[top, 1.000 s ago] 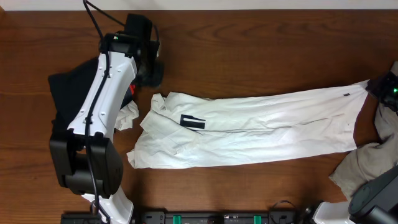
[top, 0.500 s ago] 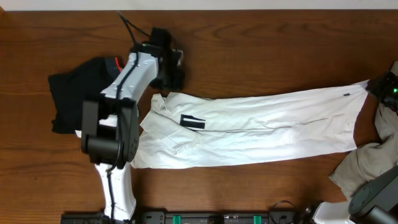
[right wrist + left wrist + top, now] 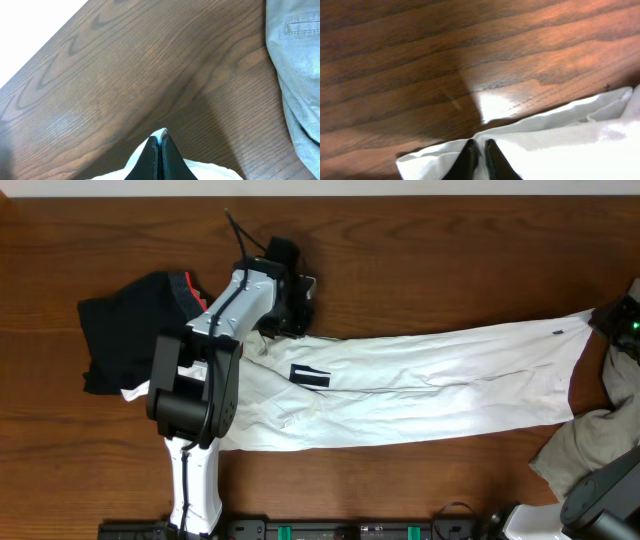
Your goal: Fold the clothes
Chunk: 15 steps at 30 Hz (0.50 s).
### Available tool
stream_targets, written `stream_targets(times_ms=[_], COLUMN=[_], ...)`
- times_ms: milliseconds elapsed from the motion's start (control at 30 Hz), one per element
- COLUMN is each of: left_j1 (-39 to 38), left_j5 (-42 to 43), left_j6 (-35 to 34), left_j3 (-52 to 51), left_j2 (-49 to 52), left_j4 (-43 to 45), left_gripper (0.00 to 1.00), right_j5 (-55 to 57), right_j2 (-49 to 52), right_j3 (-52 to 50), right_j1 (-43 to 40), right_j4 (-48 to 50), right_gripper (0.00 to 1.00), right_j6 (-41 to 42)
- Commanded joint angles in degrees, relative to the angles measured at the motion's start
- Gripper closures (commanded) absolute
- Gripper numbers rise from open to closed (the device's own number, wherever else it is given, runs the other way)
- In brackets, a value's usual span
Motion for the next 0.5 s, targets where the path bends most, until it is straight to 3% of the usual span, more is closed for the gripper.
stream_targets(times_ms=[0,467], left_j1=[0.2,0.2], left_j5=[-2.2,-10.6], left_j6=[0.2,-1.3], left_j3=[0.1,1.6], left_j2=[0.3,-12.7], left_j4=[-0.1,-1.9], left_gripper=[0.94,0.94], right_j5=[0.5,0.5], right_j2=[-1.2,-1.2], right_j3=[0.3,0.3], right_j1=[-0.2,-0.2], right_j4=[0.2,0.0], right_gripper=[0.99,0.99], right_j6=[0.0,0.0])
